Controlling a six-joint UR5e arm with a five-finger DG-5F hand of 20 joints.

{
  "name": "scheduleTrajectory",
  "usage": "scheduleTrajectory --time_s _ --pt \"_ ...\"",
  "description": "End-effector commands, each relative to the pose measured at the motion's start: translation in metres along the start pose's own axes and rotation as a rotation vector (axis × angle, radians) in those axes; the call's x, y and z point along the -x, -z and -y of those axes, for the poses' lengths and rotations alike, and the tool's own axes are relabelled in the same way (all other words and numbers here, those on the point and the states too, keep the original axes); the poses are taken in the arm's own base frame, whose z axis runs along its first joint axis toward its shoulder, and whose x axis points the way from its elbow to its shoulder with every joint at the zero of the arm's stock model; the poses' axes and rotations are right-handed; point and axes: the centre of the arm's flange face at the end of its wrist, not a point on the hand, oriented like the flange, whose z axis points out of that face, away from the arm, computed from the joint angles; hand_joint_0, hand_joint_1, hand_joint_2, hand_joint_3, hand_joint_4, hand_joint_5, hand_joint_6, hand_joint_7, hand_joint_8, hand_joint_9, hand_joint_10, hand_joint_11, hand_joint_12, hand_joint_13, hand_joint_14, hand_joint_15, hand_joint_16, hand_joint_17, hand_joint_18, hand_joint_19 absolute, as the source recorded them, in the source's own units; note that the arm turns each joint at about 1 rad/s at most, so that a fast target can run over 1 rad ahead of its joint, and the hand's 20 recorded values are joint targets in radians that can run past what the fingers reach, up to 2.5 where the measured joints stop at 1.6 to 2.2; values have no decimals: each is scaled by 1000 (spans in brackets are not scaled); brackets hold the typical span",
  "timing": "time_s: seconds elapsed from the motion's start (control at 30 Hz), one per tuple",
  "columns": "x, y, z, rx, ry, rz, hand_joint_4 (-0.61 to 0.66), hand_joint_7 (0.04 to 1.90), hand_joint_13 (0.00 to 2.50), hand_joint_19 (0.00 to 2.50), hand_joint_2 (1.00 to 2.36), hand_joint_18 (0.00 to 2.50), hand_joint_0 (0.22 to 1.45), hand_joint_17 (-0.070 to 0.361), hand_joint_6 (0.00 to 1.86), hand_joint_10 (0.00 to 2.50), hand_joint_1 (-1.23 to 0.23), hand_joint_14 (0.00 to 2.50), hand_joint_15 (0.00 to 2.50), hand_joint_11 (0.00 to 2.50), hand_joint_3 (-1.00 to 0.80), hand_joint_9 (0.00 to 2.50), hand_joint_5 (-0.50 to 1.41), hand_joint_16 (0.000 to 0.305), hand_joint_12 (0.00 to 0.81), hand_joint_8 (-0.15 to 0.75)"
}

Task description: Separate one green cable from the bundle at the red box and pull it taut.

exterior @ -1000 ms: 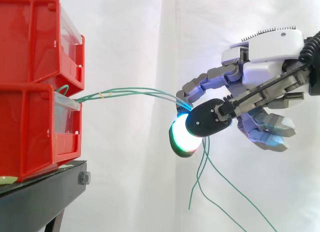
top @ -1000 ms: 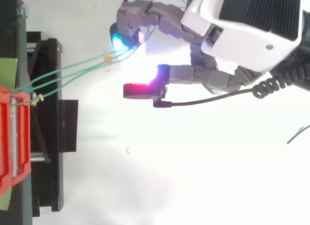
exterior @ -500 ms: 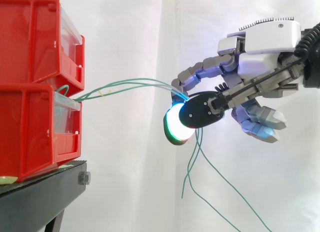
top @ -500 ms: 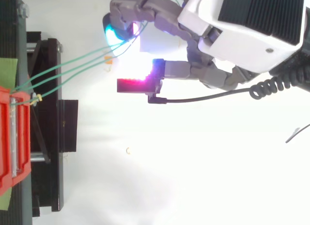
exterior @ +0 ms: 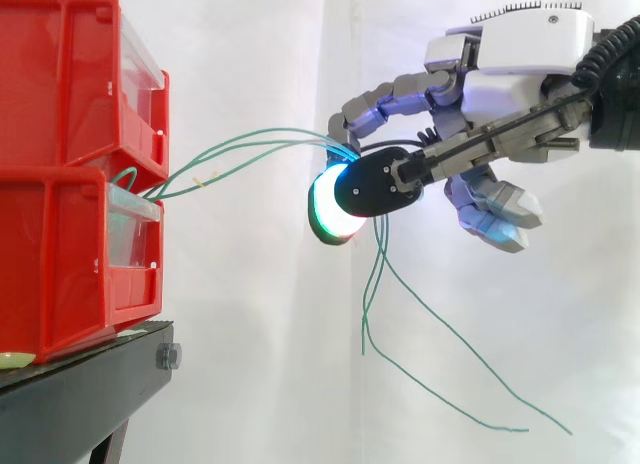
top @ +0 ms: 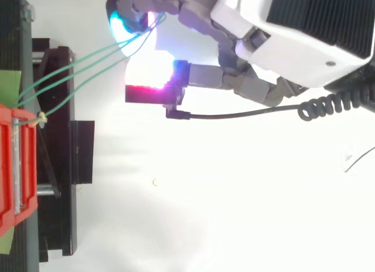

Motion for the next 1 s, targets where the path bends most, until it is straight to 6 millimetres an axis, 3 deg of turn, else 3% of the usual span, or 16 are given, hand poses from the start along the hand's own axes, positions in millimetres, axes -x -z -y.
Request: scheduleTrajectory --time_s 0.0,0.97 --pt "1 -1 -1 4 18 11 -103 1286 1806 795 1017 1589 724 137 502 24 -751 24 814 625 -175 2163 150 61 424 250" --pt "2 -3 -4 18 295 31 -103 1282 1811 804 1017 1586 723 135 502 22 -745 24 820 630 -181 2161 149 60 418 257"
